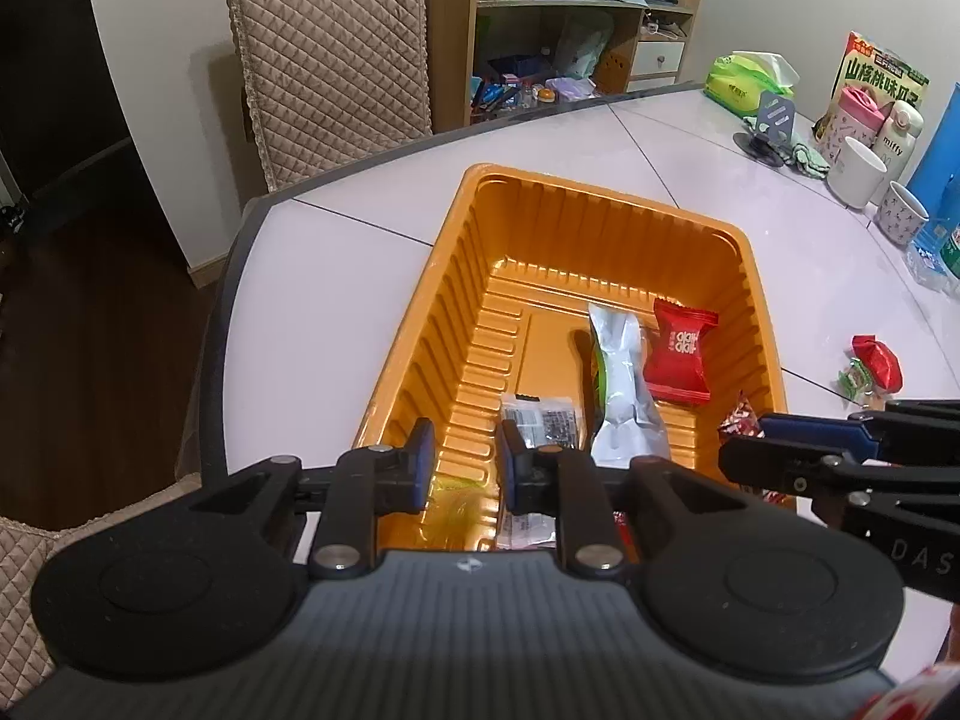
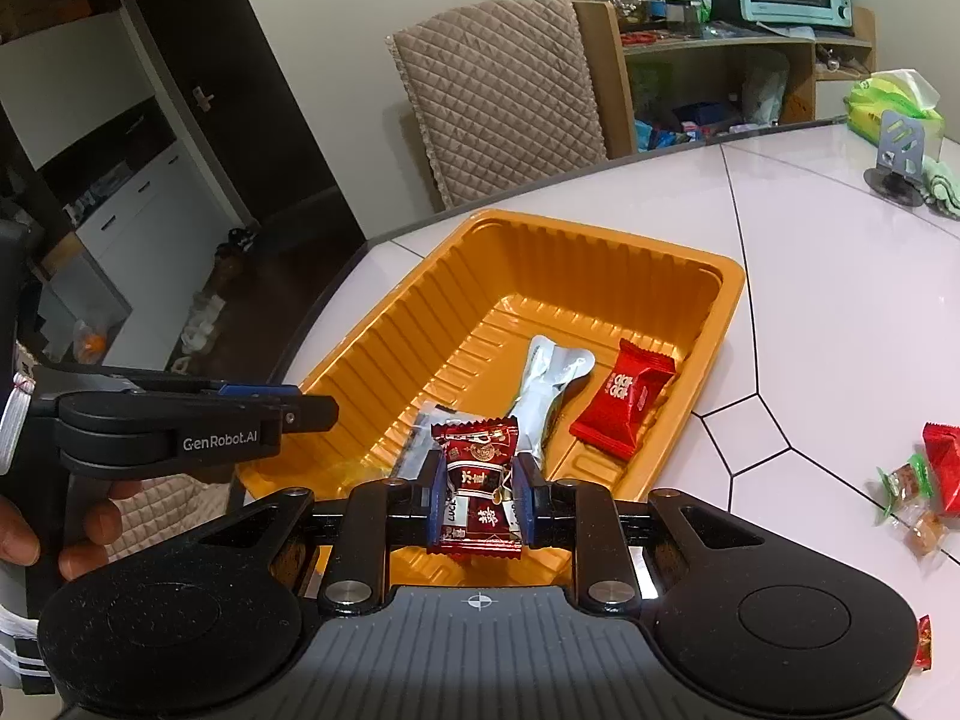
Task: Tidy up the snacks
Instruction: 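Carry both candies over the orange tray and open both tools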
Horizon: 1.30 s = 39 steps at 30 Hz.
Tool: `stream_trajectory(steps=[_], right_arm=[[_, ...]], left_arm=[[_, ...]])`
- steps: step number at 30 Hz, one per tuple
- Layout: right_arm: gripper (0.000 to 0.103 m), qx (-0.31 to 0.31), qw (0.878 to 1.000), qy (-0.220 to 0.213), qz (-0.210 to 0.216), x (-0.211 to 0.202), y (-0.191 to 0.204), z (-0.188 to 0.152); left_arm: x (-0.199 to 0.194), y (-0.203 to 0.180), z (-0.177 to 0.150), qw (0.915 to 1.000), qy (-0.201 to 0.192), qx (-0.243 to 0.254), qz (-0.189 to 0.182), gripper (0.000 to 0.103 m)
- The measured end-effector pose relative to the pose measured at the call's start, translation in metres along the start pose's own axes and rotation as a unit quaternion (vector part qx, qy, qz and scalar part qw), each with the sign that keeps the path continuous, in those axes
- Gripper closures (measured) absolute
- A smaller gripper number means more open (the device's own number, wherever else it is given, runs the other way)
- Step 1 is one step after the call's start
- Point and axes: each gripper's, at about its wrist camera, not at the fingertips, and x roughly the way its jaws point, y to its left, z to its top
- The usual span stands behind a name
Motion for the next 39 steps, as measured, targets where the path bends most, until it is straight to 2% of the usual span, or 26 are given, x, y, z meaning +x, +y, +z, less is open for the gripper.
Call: stream_trajectory(steps=[14,18,21,23,30,39], right_arm=[[0.079,0.014,1.0,0.005,-0.008,0.004,-0.003,0.001],[0.078,0.02,1.0,0.007,-0.012,0.005,-0.004,0.002],[0.072,0.025,1.0,0.005,-0.015,0.004,-0.005,0.002],[0.059,0.024,1.0,0.003,-0.016,0.002,-0.005,0.001],[0.053,0.011,1.0,0.002,-0.016,-0.007,-0.003,-0.003],[0.046,0.002,1.0,0.0,-0.008,-0.021,0.002,-0.012]], left_arm=[[-0.003,0.004,0.001,0.9999,-0.003,-0.011,-0.002,0.079],[-0.004,0.004,0.0,0.9999,-0.002,-0.013,0.002,0.073],[-0.008,0.005,-0.002,0.9998,-0.003,-0.018,0.004,0.066],[-0.011,0.005,-0.003,0.9998,-0.004,-0.02,0.005,0.064],[-0.024,0.008,-0.008,0.9995,-0.005,-0.03,0.007,0.049],[-0.046,0.006,-0.018,0.9992,-0.009,-0.038,0.01,0.044]])
